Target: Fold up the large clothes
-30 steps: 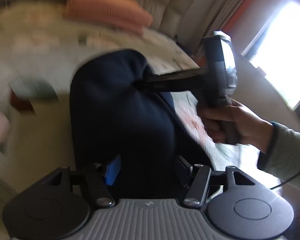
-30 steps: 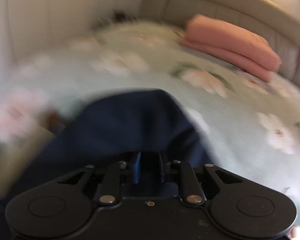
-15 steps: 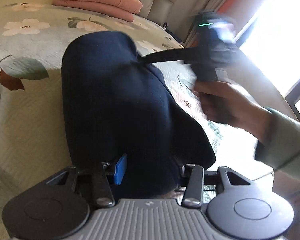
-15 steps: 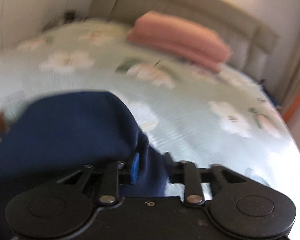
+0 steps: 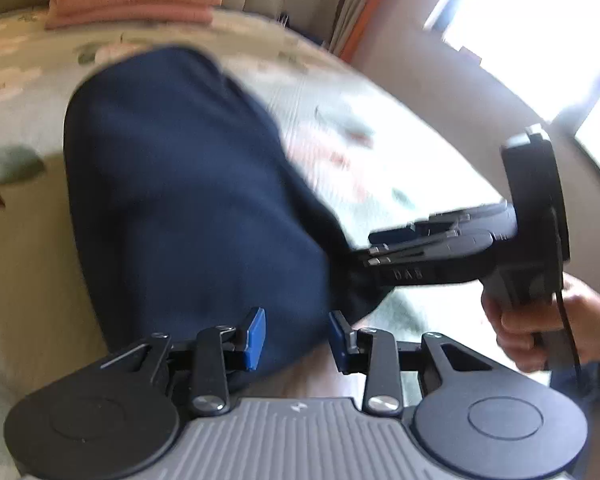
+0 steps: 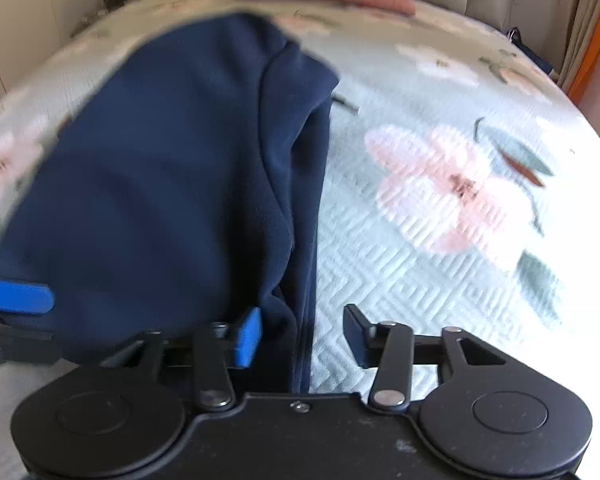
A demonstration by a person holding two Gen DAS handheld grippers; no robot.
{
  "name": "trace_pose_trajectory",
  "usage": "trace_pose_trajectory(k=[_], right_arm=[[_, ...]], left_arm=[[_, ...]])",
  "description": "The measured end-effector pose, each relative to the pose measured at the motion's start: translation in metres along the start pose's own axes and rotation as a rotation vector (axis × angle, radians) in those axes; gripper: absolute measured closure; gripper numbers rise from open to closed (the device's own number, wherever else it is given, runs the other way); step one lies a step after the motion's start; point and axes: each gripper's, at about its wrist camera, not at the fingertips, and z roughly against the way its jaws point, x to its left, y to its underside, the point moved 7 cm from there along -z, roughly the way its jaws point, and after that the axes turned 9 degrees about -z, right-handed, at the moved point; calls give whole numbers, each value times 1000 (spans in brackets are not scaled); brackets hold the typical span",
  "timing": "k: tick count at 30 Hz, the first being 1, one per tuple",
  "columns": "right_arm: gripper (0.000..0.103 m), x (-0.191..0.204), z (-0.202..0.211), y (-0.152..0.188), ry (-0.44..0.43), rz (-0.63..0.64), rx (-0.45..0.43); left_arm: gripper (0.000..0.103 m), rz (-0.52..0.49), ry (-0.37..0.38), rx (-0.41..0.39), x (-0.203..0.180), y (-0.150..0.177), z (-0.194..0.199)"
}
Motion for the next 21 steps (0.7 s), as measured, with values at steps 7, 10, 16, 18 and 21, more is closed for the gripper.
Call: trace_pose_trajectory(k=[7,10,16,18,21], right_arm=[[70,26,7,-102,-184,-29,-227],[94,49,-41,-129,-186,-23,-162],[103,67,-114,-149,29,80,-215],[103,51,-112,-158,80,16,-227],[87,34,-86,-183,1,-103,-293]], left_arm=[[74,66,-40,-4,29,-17,-12],[88,140,29,52,37,7,-38],[91,158,26,34,38,2,-43],[92,156,32,38,38,4,-42],[92,207,65,21,47,7,-42]])
